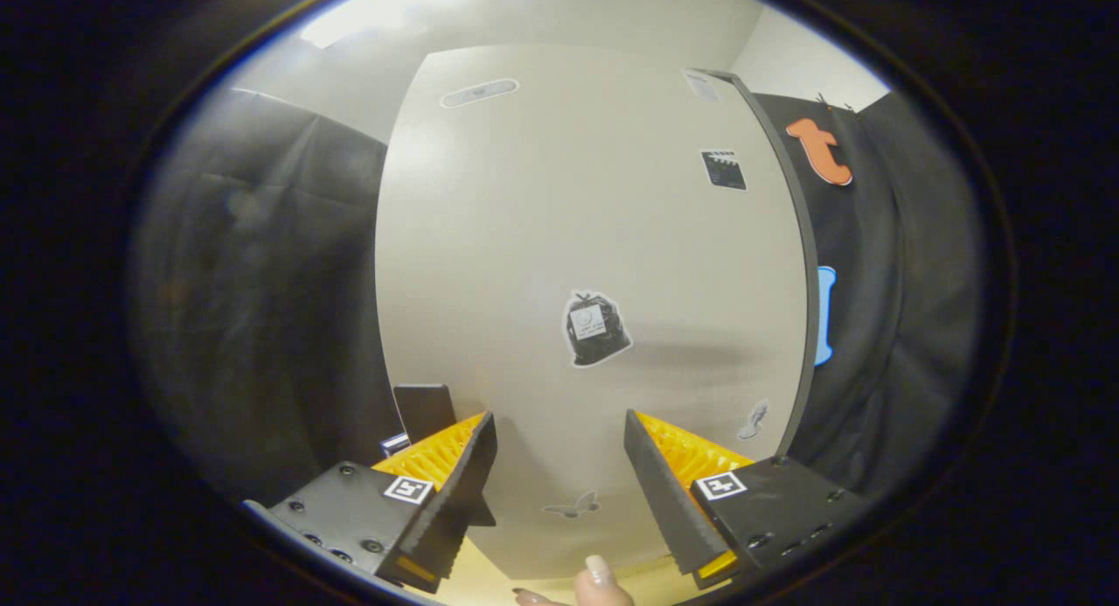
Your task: Open the shoe cabinet door, grab the shoes and put them into the shoe cabinet, then close the shoe cabinet door.
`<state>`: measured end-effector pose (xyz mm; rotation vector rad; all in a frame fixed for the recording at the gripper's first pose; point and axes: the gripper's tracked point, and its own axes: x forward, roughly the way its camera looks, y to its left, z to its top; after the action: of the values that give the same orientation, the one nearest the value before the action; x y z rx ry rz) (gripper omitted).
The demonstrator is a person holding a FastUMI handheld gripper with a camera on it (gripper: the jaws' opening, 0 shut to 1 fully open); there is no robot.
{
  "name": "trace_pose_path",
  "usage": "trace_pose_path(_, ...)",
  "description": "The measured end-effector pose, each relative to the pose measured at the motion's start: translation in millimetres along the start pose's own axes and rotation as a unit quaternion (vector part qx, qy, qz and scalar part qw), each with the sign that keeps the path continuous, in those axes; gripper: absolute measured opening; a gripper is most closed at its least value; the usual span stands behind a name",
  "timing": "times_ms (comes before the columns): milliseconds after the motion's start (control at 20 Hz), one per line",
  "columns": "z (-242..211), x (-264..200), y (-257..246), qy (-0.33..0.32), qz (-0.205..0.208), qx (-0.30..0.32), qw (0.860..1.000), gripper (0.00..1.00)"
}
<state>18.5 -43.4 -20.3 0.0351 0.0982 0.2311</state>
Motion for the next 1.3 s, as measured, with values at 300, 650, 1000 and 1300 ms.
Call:
trace_pose_path(300, 2, 26, 6, -0.004, -0.025, -0.015, 1.000, 0.93)
trace_pose_path(650, -5, 55, 10, -0.009, -0.029, -0.007, 1.000, 0.93)
trace_pose_path(1000, -6, 69, 23, -0.009, -0.038, -0.015, 0.999, 0.93)
trace_pose_path(1300, -5, 69, 23, -0.012, -0.044, -0.019, 0.999, 0.93)
